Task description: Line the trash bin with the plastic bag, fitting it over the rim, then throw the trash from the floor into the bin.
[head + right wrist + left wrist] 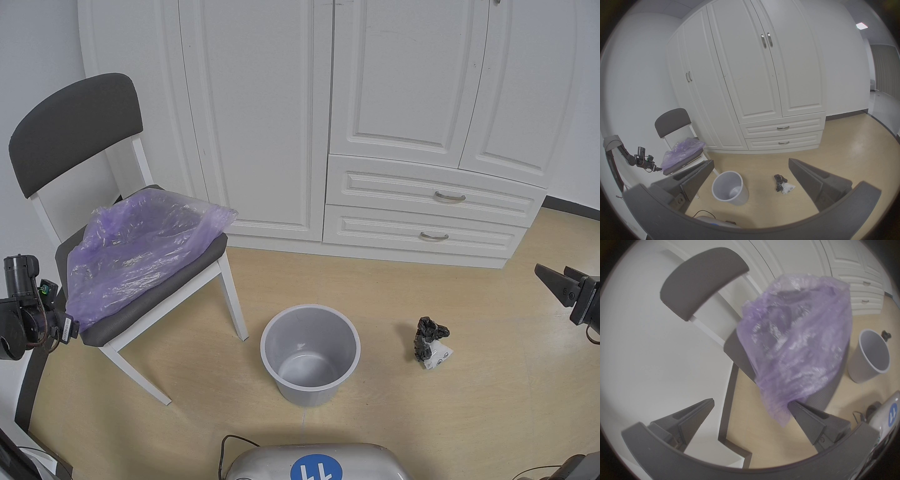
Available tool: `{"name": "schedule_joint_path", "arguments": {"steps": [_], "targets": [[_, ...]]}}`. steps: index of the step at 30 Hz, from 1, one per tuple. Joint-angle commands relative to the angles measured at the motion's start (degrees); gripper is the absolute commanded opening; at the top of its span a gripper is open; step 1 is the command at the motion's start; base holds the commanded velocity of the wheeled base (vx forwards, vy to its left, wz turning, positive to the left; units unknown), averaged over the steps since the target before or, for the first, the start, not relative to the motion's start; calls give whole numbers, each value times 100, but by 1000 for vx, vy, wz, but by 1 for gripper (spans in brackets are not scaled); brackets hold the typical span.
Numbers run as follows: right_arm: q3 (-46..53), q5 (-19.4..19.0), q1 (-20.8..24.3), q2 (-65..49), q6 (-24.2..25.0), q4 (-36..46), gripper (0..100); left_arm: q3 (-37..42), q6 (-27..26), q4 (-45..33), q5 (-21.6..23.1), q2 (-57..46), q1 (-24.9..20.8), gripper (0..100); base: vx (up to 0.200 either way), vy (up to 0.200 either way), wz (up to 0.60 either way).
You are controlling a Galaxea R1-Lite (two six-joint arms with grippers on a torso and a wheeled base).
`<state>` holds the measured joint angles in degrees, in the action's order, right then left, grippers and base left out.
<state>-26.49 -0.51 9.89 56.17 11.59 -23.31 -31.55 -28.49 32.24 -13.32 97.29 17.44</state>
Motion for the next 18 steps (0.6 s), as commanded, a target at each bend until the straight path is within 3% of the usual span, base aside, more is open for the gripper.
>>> {"name": "schedule_joint_path", "arguments": {"steps": [1,8,14,18], "targets": [[-58,-2,-4,8,124,2,100,-27,10,370,23,281,233,100,0,0,0],[-76,-2,5,-10,159,-7,100,-36,54,739,269,325,418,100,0,0,0],[-76,-2,5,-36,168,-7,100,0,836,1416,462,536,426,100,0,0,0],[-58,-2,5,-1,168,-130,100,8,1012,2031,524,888,444,100,0,0,0]]}}
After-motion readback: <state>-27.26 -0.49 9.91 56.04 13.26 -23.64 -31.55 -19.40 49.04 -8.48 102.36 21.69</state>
